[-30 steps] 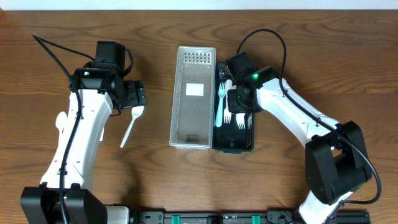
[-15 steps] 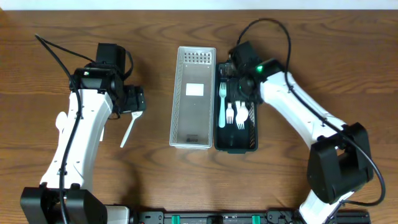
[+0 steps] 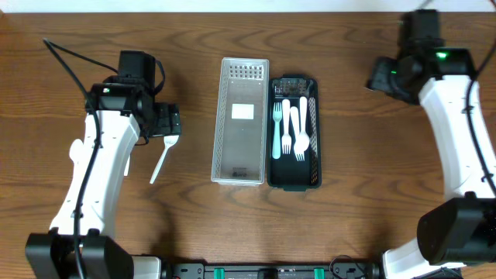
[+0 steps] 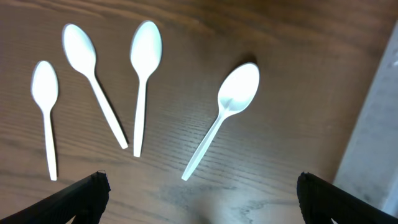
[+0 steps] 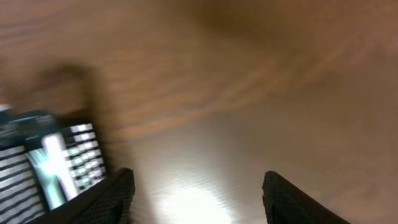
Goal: Pack container
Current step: 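Lift the right gripper away and move the left arm toward the spoons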
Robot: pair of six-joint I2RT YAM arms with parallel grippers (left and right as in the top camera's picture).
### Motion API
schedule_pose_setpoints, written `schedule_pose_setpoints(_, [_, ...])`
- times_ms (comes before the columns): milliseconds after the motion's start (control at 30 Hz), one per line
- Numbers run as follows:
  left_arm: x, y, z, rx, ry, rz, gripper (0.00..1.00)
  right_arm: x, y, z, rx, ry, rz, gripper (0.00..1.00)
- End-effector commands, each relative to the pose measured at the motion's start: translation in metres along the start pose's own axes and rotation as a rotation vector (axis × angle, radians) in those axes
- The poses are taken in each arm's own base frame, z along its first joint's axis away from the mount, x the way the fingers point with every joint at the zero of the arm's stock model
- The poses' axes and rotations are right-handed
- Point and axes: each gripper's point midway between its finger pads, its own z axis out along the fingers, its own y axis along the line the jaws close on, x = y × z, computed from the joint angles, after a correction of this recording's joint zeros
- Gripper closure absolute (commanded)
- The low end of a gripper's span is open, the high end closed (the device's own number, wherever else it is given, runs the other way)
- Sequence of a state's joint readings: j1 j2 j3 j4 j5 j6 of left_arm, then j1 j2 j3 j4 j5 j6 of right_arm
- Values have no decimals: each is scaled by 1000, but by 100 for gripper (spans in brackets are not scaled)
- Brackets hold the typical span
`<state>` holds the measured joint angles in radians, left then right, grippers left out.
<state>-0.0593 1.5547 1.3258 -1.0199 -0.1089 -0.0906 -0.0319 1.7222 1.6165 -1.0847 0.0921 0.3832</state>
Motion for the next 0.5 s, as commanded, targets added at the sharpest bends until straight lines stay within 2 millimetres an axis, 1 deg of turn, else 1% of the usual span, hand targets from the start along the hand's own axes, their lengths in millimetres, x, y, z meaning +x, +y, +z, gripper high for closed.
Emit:
schedule_pose_setpoints(0, [16, 2, 32, -20, 102, 97, 2, 14, -23, 20, 45, 68, 39, 30])
schedule_pose_setpoints(133, [24, 2, 62, -15, 173, 141, 2, 30, -37, 38, 72, 115, 34, 30])
schedule_pose_setpoints(200, [27, -10, 76, 75, 204, 174, 2, 39, -40, 45, 84, 135, 24, 30])
schedule_pose_setpoints(267, [27, -18, 86, 146, 219, 194, 2, 44, -41, 50, 86, 146, 7, 29])
schedule_pose_setpoints(300, [26, -18, 91, 161, 224, 189, 2, 46, -42, 52, 88, 151, -2, 29])
schedule_pose_setpoints(400, [28, -14, 101, 163, 243, 187, 2, 49, -43, 54, 91, 158, -4, 29])
schedule_pose_setpoints(467, [31, -13, 104, 169, 254, 224, 2, 48, -43, 54, 93, 151, -3, 29])
